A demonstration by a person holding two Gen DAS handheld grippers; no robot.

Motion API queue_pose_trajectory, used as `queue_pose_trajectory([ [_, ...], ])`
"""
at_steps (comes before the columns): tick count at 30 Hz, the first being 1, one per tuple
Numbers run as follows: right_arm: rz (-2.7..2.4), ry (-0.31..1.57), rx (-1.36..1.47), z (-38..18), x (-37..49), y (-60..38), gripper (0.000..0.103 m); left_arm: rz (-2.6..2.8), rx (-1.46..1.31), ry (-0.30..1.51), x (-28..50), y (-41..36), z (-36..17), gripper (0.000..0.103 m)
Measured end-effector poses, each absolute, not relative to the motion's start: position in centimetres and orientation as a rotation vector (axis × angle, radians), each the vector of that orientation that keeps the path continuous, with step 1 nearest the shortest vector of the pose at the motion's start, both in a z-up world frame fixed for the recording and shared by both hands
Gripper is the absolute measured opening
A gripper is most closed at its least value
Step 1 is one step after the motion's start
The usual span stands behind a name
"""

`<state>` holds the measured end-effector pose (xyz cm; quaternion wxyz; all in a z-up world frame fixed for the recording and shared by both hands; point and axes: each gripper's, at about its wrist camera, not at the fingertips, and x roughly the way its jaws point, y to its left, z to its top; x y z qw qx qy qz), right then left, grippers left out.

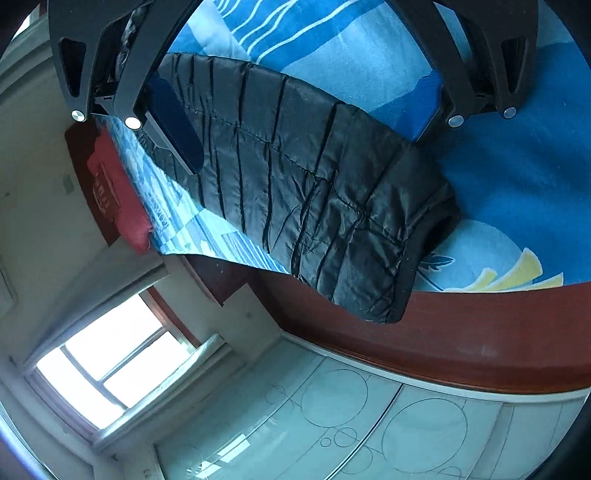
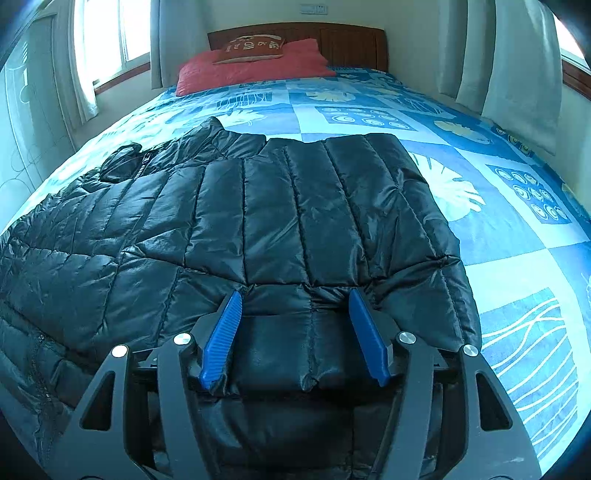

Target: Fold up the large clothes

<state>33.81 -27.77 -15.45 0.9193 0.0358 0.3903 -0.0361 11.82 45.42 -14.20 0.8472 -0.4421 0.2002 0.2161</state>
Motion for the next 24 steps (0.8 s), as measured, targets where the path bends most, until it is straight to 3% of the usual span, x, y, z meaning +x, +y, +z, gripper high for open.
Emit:
queue_pose_trajectory([
  [9, -0.074, 0.801, 0.073, -15.4, 33.8, -27.7, 0.06, 0.49, -0.995, 0.368, 10.5, 47.4, -14.4, 0.095],
  [10, -0.074, 0.8, 0.072, -15.4, 33.8, -27.7, 0.06, 0.498, -0.974, 0.383, 10.9, 47.0, -14.2, 0.087],
  [11, -0.074, 0.8, 0.072, -15.4, 33.8, -27.7, 0.06, 0.522, -0.966, 0.401, 11.1, 46.8, -14.3, 0.07],
  [16, -0.074, 0.8, 0.072, -15.4, 33.8, -27.7, 0.06, 0.579, -0.987, 0.375, 10.2, 47.1, -14.8, 0.044],
  [18, -0.074, 0.8, 0.072, -15.4, 33.8, -27.7, 0.06, 0.584, -0.968, 0.381, 10.4, 47.3, -14.7, 0.025],
  [24, -0.073, 0.799, 0.072, -15.4, 33.8, -27.7, 0.06, 0.568, -0.829, 0.378, 12.1, 45.4, -12.1, 0.014],
])
